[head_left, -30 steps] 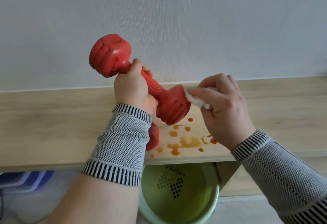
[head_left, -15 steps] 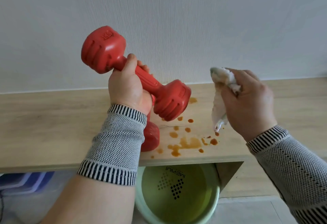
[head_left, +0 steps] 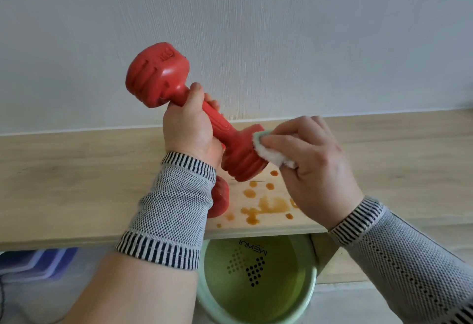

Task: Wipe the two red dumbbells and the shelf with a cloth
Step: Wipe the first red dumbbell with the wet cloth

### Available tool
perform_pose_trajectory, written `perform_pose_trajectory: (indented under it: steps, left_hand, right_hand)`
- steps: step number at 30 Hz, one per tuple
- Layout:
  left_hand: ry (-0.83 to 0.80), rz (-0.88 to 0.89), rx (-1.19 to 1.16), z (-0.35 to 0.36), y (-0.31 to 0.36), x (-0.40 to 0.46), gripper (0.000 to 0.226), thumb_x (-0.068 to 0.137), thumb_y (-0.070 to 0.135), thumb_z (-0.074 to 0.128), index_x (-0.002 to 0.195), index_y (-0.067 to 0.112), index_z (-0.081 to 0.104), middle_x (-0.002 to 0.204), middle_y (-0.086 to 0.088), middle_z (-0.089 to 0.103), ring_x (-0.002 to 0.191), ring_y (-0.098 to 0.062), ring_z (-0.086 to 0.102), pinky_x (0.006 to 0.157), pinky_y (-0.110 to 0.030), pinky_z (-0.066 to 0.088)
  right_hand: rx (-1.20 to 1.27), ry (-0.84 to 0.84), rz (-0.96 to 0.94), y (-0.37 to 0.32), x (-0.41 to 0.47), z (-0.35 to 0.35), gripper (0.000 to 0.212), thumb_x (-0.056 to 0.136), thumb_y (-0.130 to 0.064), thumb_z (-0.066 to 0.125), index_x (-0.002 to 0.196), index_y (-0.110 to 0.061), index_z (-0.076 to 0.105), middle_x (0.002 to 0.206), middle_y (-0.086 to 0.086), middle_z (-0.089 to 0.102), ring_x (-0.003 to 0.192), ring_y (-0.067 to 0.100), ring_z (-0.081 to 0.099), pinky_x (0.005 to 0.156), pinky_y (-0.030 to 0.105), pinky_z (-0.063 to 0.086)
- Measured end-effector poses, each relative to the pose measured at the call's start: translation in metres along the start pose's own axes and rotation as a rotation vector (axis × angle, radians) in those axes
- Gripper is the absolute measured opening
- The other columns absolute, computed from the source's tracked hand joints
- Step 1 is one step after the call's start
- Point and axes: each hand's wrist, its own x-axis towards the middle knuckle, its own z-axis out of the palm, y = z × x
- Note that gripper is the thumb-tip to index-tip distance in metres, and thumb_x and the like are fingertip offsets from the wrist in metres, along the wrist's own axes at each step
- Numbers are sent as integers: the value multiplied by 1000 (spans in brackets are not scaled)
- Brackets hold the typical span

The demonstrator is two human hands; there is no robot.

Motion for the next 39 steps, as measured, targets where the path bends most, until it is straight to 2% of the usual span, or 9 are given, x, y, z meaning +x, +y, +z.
perform_pose_trajectory:
  steps: [3,11,15,19,23,27,32,36,39]
  left_hand:
    - [1,-1,6,-1,0,0,18,97,13,54,79,13,52,61,3,52,52,-12,53,63,-31,43]
    - [8,13,31,-2,0,0,21,97,13,54,77,14,52,61,3,52,52,-11,53,62,-30,43]
    - [0,27,44,1,-3,-3,21,97,13,54,76,14,52,58,3,52,52,-11,53,62,-31,43]
    - [13,16,25,-1,-1,0,22,97,12,55,75,13,52,55,4,53,52,-12,52,63,-30,43]
    - [16,1,33,0,-1,-3,24,97,12,55,73,13,52,55,3,52,51,-11,53,59,-27,45]
    - [20,-22,3,-1,0,-1,21,96,13,56,76,12,53,59,2,53,52,-12,53,64,-32,43]
    - [8,-30,16,0,0,-5,22,96,12,56,75,12,53,59,2,52,50,-10,53,55,-24,45]
    - [0,-32,15,1,1,-3,20,96,11,56,76,12,53,61,1,52,50,-11,53,56,-26,44]
    - [-23,-31,23,-1,1,-4,20,97,11,55,77,12,53,61,1,52,51,-11,53,58,-28,43]
  right_hand:
    - [8,-20,-14,2,0,2,30,72,5,60,96,-8,73,92,7,63,84,24,53,72,19,41]
    - [59,-43,-28,2,-1,-2,28,77,0,55,97,-9,73,91,5,64,84,22,53,72,23,45]
    - [27,1,26,9,1,-4,25,79,0,58,97,-9,73,90,5,64,82,24,54,67,32,49]
    - [49,-34,-35,2,-2,-1,27,78,-1,55,97,-8,73,91,5,65,84,22,54,72,22,45]
    - [14,6,52,13,1,-3,25,79,2,62,98,-10,73,90,3,64,83,21,54,66,30,48]
    - [44,-38,-40,0,-1,-1,28,77,2,58,98,-8,73,91,5,64,83,23,54,71,23,45]
    - [-2,-30,78,15,5,-3,29,79,4,64,101,-13,73,90,1,63,83,20,53,68,21,43]
    - [74,-73,-78,-5,5,-3,27,82,-3,52,98,-9,74,93,3,66,85,20,54,71,21,44]
    - [50,-84,-35,6,7,-4,29,80,-1,56,101,-11,73,94,2,67,86,22,57,70,27,49]
